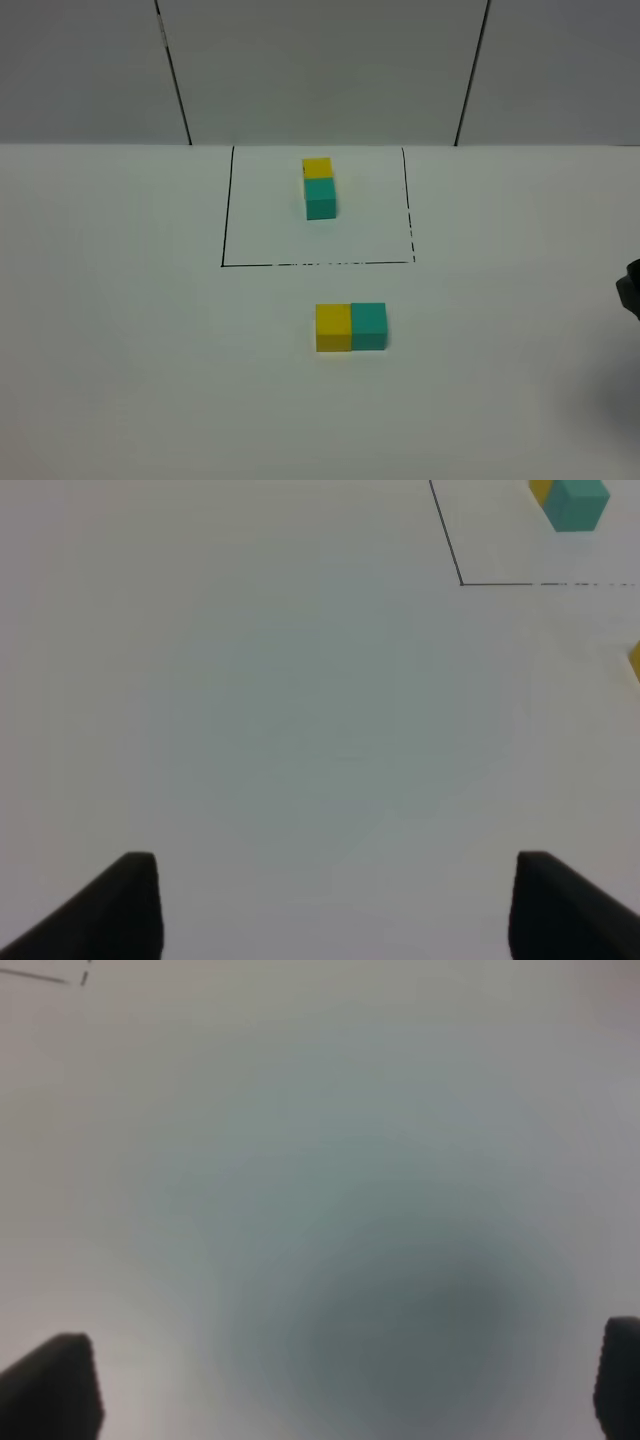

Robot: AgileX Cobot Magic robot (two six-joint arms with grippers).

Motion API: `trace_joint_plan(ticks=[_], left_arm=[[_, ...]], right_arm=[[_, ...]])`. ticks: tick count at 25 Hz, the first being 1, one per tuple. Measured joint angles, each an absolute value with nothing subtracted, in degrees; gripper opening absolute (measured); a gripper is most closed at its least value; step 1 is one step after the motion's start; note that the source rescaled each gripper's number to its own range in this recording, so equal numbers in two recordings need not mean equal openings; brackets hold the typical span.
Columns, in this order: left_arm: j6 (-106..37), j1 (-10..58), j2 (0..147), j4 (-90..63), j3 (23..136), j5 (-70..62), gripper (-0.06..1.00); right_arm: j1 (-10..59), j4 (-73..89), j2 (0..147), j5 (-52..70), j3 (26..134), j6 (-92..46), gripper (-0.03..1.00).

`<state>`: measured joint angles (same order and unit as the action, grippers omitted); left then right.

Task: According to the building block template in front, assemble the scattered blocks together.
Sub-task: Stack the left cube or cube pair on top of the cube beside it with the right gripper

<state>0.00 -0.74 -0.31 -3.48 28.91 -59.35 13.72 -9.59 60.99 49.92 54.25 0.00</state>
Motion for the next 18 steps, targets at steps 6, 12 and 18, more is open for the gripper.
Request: trace_joint_plan(ticks=[6,12,18], left_arm=[[0.0,-0.7,-0.3,-3.5,28.9,-59.3,0.59],[0.0,-0.7,-0.3,-3.5,28.9,-59.3,0.59],[0.0,-0.7,-0.3,-3.5,28.9,-59.3,0.59]], right_arm=[[18.8,-7.5,72.8,47.6,57.7,-21.6,1.0],[26.8,-7.1,93.4,52.5,71.5,-35.3,1.0],[33.6,-6.6,112.5,59.3,88.4,-41.7,1.0]])
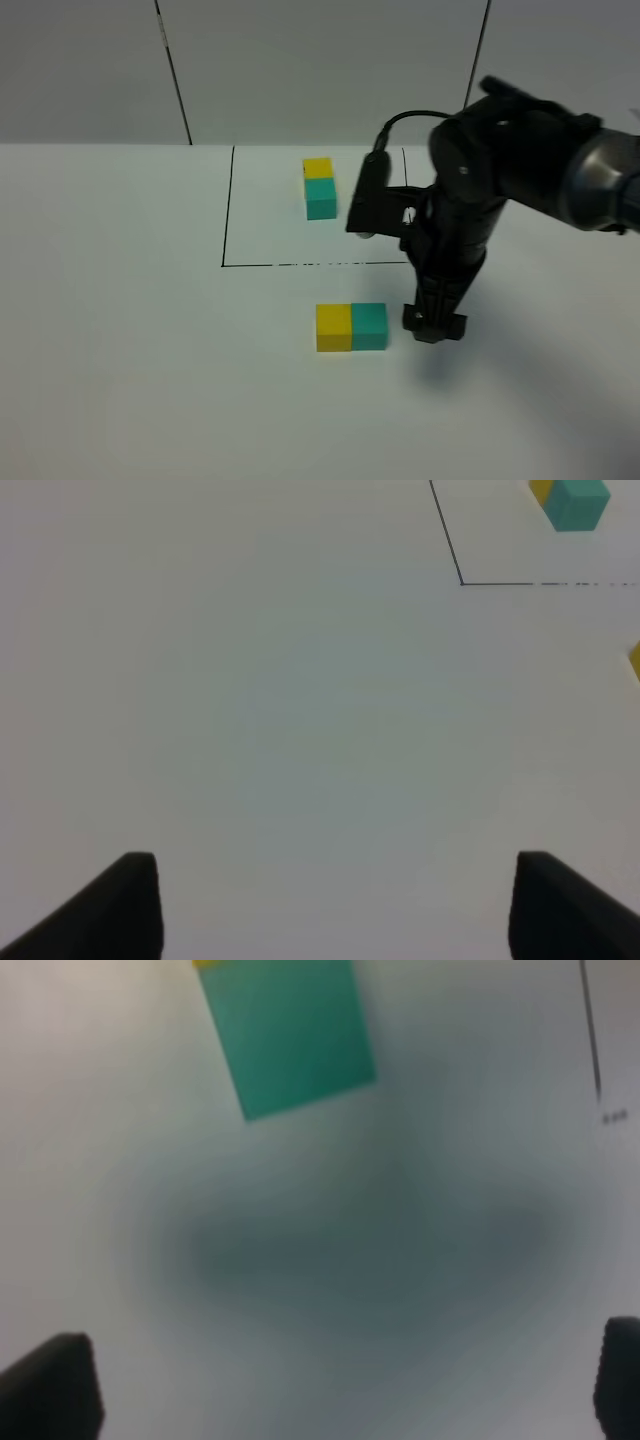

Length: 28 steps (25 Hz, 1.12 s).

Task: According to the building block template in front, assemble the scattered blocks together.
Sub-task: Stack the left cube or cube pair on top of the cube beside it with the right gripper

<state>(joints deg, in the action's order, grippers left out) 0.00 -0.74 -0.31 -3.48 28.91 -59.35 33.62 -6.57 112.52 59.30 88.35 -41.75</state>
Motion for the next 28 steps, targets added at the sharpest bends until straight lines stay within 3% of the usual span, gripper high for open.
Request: trace_joint_plan(ticks=[8,28], left_arm=[[0.0,-0.7,-0.3,-3.5,28.9,-59.3,0.59],[0.0,-0.7,-0.3,-3.5,28.9,-59.3,0.59]], right_arm=[[36.5,-2.4,123.5,63.0,101.3,-48.8,1.0],[36.5,0.9,129.3,58.2,101.9,-52.3,0.97]])
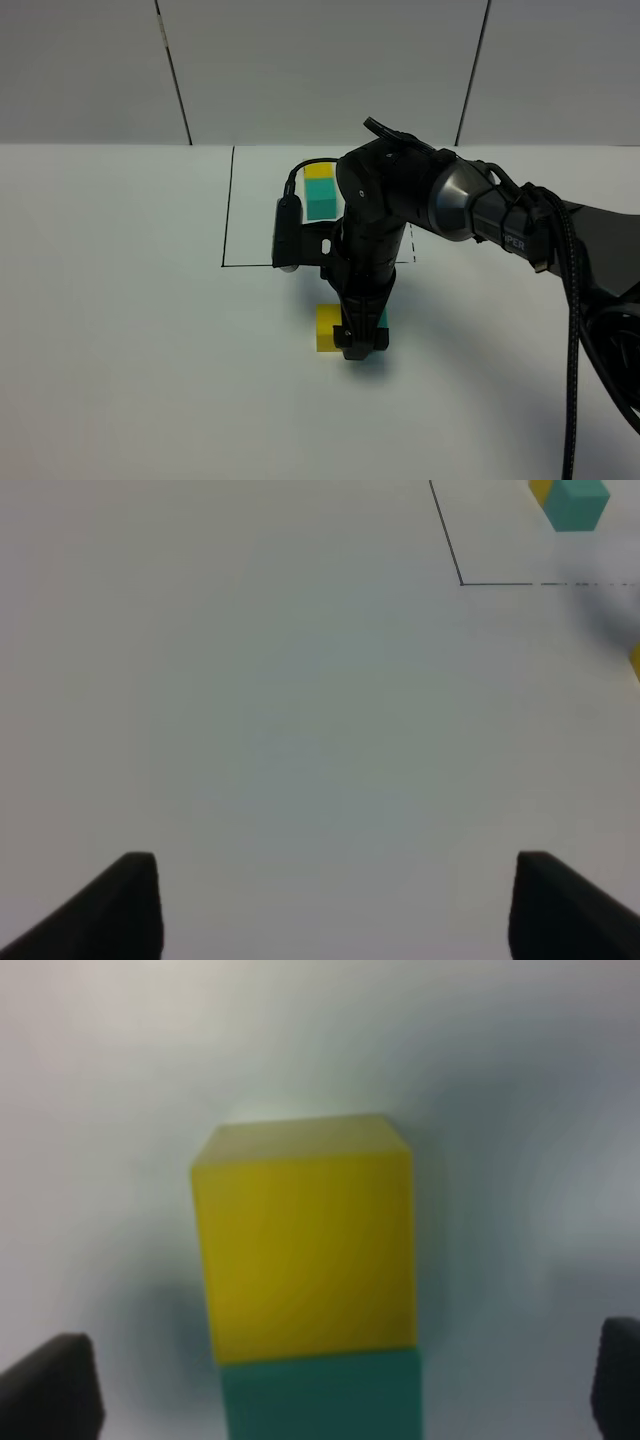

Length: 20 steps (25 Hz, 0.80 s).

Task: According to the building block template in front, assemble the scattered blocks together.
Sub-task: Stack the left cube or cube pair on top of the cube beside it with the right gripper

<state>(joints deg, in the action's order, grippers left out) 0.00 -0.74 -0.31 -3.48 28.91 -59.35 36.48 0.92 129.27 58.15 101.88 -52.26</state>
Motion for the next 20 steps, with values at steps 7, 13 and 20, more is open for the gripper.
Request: trace_joint_plan(ticks=[7,13,20], left_arm=[[0.0,-0.7,-0.3,-3.5,28.9,-59.3,0.59],[0.0,-0.7,-0.3,-3.5,28.9,-59.3,0.59],[0.0,-0.7,-0.3,-3.5,28.9,-59.3,0.59]], right_arm=[[36.5,1.3,133.3,57.4,102.2,-52.5,0.95],[36.5,1.4,133.8,56.6,102.2,-52.6,0.89],[36.5,2.6,134.4,56.2,102.5,-52.6,0.72]])
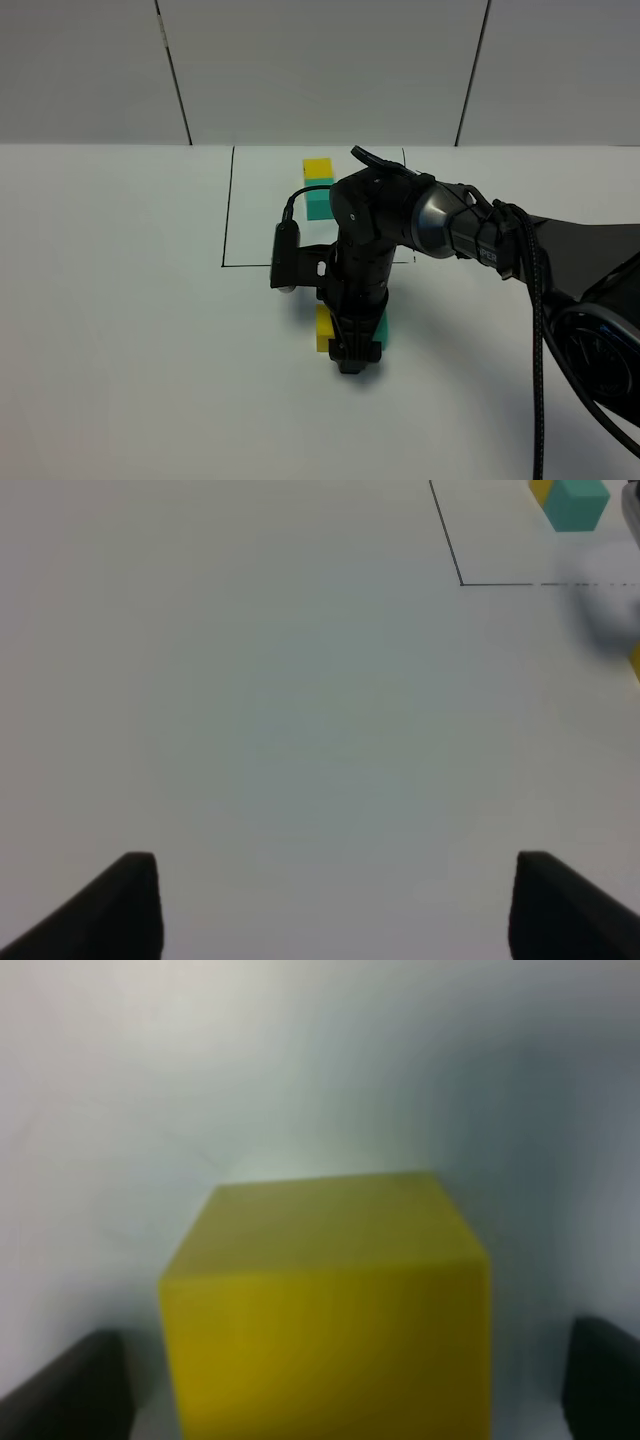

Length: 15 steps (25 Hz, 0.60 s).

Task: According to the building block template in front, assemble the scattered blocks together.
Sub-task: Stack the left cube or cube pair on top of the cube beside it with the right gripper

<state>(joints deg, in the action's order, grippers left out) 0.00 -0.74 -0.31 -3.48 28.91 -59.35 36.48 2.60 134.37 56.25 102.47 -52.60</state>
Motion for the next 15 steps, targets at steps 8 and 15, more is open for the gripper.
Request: trace_joint_plan(ticks=[8,15], left_arm=[[0.0,-0.7,-0.3,-3.5,28.9,-59.3,0.59],[0.0,-0.7,-0.3,-3.5,28.9,-59.3,0.59]], right_arm=[[36.5,3.2,134.8,56.6,102.9,-52.0,0.53],[36.5,3.7,134.8,58.9,103.1,-46.1,0.02]])
